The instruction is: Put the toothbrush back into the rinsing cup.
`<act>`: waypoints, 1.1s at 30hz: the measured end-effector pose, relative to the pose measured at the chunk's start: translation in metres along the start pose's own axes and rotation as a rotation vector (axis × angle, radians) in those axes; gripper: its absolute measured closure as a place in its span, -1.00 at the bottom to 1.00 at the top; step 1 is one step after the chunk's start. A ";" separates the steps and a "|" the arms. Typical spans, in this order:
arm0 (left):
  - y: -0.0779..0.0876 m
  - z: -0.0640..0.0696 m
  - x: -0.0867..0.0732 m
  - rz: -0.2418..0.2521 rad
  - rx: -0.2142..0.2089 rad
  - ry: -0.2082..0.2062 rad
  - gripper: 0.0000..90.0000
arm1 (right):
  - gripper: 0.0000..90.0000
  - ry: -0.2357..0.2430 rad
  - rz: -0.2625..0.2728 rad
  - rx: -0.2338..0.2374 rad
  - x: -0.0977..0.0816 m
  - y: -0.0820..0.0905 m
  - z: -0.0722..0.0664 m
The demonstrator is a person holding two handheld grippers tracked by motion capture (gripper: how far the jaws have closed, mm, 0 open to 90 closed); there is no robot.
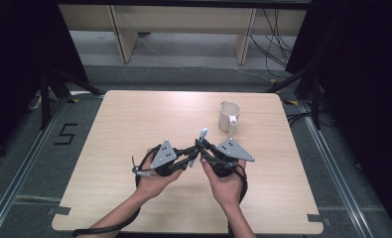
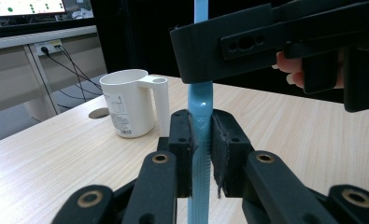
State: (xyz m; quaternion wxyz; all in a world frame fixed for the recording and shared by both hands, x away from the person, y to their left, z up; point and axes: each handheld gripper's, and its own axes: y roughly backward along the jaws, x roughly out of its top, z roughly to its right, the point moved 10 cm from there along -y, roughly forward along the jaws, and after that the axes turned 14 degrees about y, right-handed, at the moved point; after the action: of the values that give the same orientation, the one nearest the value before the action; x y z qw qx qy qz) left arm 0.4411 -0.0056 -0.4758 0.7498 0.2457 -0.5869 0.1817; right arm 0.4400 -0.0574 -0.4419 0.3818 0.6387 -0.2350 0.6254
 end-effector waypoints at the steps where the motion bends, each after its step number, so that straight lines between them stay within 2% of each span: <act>1: 0.000 0.000 0.000 0.000 0.000 0.000 0.74 | 0.76 0.009 0.001 -0.001 0.000 0.000 0.001; 13: -0.002 0.000 0.001 0.002 0.001 0.001 0.73 | 0.89 0.010 0.001 -0.012 0.001 0.000 0.002; 26: -0.003 0.000 0.002 -0.004 -0.002 0.001 0.72 | 0.92 0.049 -0.003 -0.013 0.002 0.000 0.001; 32: -0.002 -0.003 0.001 -0.021 0.011 -0.013 0.53 | 0.92 0.057 -0.001 -0.020 0.003 0.001 0.003; 33: -0.002 -0.003 0.001 -0.022 0.014 -0.010 0.45 | 0.92 0.063 0.000 -0.026 0.003 0.001 0.006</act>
State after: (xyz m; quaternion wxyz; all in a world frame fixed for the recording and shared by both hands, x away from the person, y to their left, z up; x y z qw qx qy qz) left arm 0.4450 -0.0050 -0.4761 0.7471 0.2582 -0.5867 0.1761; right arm 0.4432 -0.0619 -0.4381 0.3972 0.6137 -0.2311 0.6421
